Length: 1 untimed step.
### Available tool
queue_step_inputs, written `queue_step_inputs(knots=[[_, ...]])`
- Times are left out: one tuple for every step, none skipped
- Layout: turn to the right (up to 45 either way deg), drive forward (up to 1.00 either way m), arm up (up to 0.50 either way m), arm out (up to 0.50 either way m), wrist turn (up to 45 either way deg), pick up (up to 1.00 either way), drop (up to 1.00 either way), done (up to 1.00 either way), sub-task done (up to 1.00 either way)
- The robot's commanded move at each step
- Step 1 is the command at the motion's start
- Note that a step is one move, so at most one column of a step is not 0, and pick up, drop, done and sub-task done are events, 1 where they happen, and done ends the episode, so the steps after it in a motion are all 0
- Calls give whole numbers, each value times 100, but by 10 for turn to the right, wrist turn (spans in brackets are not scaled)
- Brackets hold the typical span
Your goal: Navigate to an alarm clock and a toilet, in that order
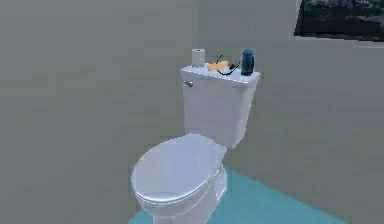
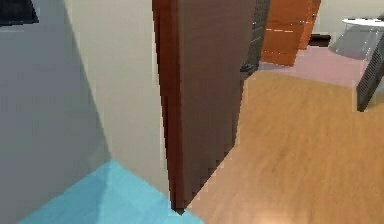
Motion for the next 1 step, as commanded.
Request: queue_step_inputs(knots=[[0, 0, 0, 0, 0, 0, 0, 100, 0]])
